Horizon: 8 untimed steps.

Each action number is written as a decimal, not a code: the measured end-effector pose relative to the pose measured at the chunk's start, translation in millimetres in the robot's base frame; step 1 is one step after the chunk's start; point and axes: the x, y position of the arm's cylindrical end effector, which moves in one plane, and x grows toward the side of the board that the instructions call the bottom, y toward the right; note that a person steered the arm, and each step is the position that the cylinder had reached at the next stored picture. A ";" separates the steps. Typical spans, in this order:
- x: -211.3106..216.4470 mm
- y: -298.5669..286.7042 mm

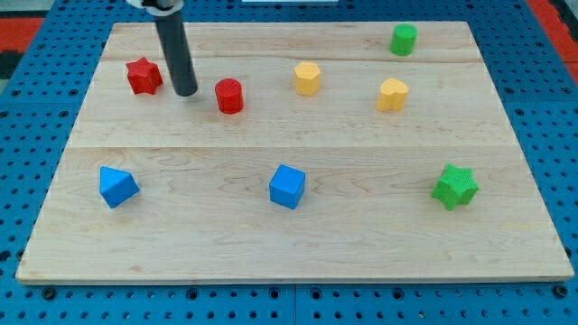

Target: Push the green star to the top center of the board

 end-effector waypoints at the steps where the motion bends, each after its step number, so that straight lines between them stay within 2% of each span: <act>1: 18.6 -17.4; 2: 10.5 -62.3; 3: -28.6 -43.4; 5: -32.1 -56.4; 6: -0.9 -72.2; 7: -31.9 -76.2; 8: -28.4 -102.1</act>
